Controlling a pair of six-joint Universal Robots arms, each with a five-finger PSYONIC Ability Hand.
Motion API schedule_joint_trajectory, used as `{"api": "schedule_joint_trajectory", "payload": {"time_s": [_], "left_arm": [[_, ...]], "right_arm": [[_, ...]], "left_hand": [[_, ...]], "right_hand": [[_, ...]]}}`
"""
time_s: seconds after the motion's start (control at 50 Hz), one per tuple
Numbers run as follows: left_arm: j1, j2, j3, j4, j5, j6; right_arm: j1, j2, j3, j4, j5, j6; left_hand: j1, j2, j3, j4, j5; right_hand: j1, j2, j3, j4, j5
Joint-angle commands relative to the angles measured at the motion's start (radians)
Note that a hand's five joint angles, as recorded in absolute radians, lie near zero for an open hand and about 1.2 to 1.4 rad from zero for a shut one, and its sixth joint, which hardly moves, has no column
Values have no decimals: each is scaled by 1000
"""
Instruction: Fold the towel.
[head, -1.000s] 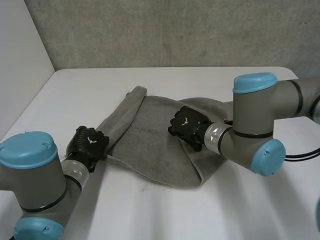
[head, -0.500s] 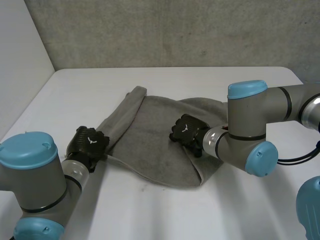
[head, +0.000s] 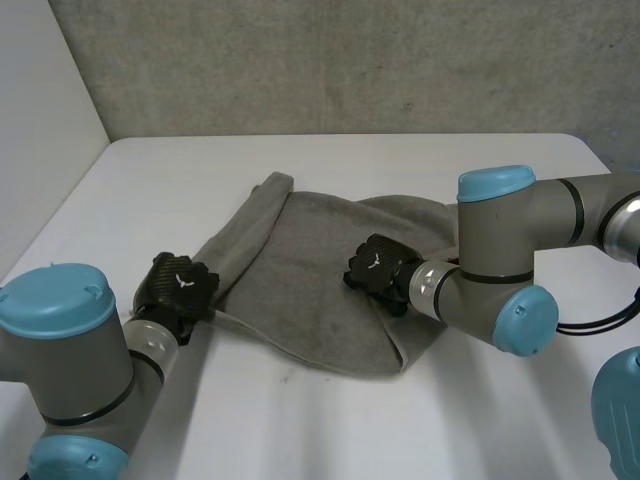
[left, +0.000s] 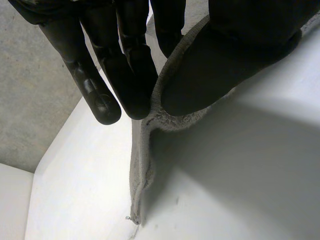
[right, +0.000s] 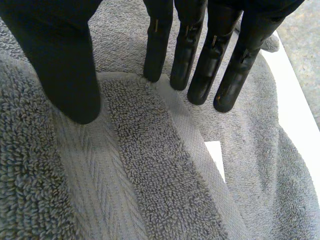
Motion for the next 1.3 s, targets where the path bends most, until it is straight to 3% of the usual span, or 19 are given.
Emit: {"api": "schedule_joint_trajectory", "payload": {"time_s": [0.02,0.1,0.36,0.38,0.4,0.42,0.92,0.98,1.06,1.08,1.3], "left_arm": [[0,0,0,0,0,0],[0,2,0,0,0,0],[-3,2,0,0,-2,0],[-6,2,0,0,-2,0],[-6,2,0,0,-2,0],[-8,2,0,0,-2,0],[-9,0,-2,0,0,0],[-9,-2,-2,0,0,0],[-9,-2,-2,0,0,0],[-9,-2,-2,0,0,2],[-8,0,-2,0,-2,0]], "right_arm": [[-4,-16,2,-1,1,7],[-25,-25,2,-3,4,9],[-61,-111,59,-9,8,84],[-61,-111,65,-9,5,84],[-61,-111,65,-9,5,84],[-61,-110,70,-11,5,76],[-51,-16,40,-12,22,-54],[-50,-14,37,-12,19,-53],[-51,-14,36,-14,17,-53],[-51,-14,36,-14,19,-51],[-96,-80,66,-14,51,2]], "left_hand": [[191,179,180,178,178],[191,179,180,178,178],[191,179,180,178,178],[191,179,180,178,178],[191,179,180,178,178],[191,179,180,178,178],[191,179,180,178,178],[191,179,180,178,178],[191,179,180,178,178],[191,179,180,178,178],[191,179,180,178,178]], "right_hand": [[569,479,473,474,495],[799,709,703,704,725],[800,710,704,705,726],[510,421,415,415,436],[507,418,412,412,433],[164,75,69,69,90],[123,33,27,28,49],[161,71,65,66,87],[521,431,425,426,447],[737,647,641,642,663],[800,710,704,705,726]]}}
